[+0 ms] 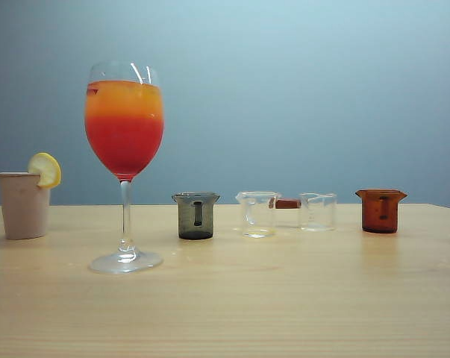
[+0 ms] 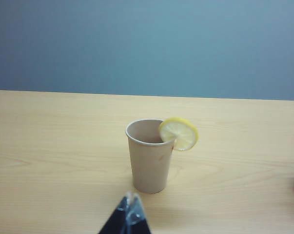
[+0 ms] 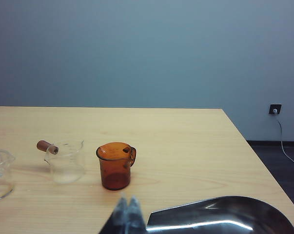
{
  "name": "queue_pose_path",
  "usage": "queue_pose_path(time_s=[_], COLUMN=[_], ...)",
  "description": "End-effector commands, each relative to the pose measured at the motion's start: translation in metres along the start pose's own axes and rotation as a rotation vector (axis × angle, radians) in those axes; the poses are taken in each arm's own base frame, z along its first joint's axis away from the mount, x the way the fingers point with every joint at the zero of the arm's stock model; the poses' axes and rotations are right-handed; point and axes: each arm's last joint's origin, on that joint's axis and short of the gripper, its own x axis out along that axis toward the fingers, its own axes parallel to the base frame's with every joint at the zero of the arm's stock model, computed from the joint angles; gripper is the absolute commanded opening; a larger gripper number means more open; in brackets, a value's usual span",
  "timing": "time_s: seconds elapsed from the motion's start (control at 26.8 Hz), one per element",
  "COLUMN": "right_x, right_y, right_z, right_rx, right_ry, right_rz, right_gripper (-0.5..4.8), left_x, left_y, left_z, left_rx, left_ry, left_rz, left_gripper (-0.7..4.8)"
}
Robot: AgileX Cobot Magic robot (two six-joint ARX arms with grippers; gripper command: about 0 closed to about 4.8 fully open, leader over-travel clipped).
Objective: Pick up the lemon slice from the paper cup on the left and carefully insert it into the rim of the goblet.
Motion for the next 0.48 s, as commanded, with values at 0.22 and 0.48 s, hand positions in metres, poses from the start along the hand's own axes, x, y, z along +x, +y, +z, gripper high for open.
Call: queue_pose_path(time_s=[0.22,0.48], right_x=[0.0,-0.005], right_y=[0.0,0.0], right_z=[-0.002,0.033], right_rx=[0.001,0.057], right_ry=[0.015,-0.041], right_rz=[0.0,-0.003], right_gripper=[-0.01,-0.02], left_x=[0.0,-0.006], left_y=[0.0,0.003], left_z=[0.003,0.032], left_rx=[0.004,-0.053], left_ry=[-0.018,-0.024], left_rz=[0.007,0.097], left_gripper=[-0.06,-0.06])
